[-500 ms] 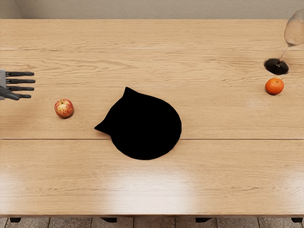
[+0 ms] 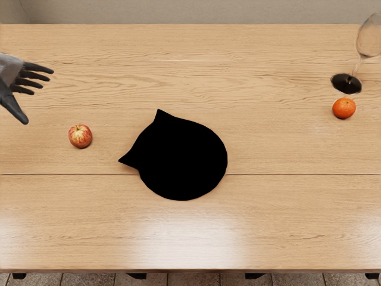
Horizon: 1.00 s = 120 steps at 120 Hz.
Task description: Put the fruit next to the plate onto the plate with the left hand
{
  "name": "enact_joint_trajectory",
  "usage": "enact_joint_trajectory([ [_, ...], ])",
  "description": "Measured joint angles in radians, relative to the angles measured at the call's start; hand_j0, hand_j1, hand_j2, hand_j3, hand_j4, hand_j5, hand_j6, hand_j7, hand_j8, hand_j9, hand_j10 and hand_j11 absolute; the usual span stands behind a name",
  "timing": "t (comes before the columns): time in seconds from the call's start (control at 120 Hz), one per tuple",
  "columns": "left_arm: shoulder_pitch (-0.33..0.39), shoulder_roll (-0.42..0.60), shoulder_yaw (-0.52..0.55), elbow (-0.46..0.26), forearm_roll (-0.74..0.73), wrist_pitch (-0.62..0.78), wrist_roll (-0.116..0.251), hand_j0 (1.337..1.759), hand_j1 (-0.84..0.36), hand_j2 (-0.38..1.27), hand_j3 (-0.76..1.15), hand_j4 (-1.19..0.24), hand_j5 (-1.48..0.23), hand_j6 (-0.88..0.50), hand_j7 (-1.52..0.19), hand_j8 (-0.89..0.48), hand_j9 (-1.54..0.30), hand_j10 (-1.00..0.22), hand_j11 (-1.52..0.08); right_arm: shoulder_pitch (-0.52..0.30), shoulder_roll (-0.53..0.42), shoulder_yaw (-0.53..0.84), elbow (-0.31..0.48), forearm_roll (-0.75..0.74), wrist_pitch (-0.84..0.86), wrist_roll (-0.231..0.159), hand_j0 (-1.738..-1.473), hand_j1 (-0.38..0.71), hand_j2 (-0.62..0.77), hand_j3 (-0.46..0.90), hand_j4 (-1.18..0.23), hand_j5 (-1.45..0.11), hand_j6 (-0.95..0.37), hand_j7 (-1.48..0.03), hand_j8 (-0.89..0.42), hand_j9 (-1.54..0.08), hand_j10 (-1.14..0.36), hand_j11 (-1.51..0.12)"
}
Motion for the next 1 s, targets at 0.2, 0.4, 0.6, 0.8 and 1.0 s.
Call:
enact_joint_trajectory([
  [0.2, -0.040, -0.057, -0.002, -0.205, 0.179, 0.042, 0.003, 1.658, 0.34, 0.00, 0.00, -0.01, -0.01, -0.01, -0.01, -0.01, -0.01, -0.01, -0.01, 0.000, 0.000, 0.000, 0.000, 0.000, 0.000, 0.000, -1.658, -0.34, 0.00, 0.00, -0.01, -0.01, -0.01, -0.01, -0.01, -0.01, -0.01, -0.01],
  [0.4, -0.012, -0.166, 0.017, -0.238, 0.290, 0.230, 0.003, 1.658, 0.34, 0.00, 0.00, -0.01, -0.01, -0.01, -0.01, -0.01, -0.01, -0.01, -0.01, 0.000, 0.000, 0.000, 0.000, 0.000, 0.000, 0.000, -1.658, -0.34, 0.00, 0.00, -0.01, -0.01, -0.01, -0.01, -0.01, -0.01, -0.01, -0.01],
  [0.6, 0.036, -0.241, 0.160, -0.240, 0.462, 0.459, 0.003, 1.658, 0.34, 0.00, 0.00, -0.01, -0.01, -0.01, -0.01, -0.01, -0.01, -0.01, -0.01, 0.000, 0.000, 0.000, 0.000, 0.000, 0.000, 0.000, -1.658, -0.34, 0.00, 0.00, -0.01, -0.01, -0.01, -0.01, -0.01, -0.01, -0.01, -0.01],
  [0.8, 0.099, -0.268, 0.218, -0.236, 0.514, 0.572, 0.003, 1.658, 0.28, 0.01, 0.00, -0.06, -0.07, -0.06, -0.07, -0.06, -0.07, -0.06, -0.07, 0.000, 0.000, 0.000, 0.000, 0.000, 0.000, 0.000, -1.658, -0.34, 0.00, 0.00, -0.01, -0.01, -0.01, -0.01, -0.01, -0.01, -0.01, -0.01],
  [1.0, 0.122, -0.276, 0.226, -0.233, 0.548, 0.680, 0.003, 1.658, 0.11, 0.04, 0.00, -0.20, -0.26, -0.21, -0.26, -0.21, -0.26, -0.20, -0.26, 0.000, 0.000, 0.000, 0.000, 0.000, 0.000, 0.000, -1.658, -0.34, 0.00, 0.00, -0.01, -0.01, -0.01, -0.01, -0.01, -0.01, -0.01, -0.01],
])
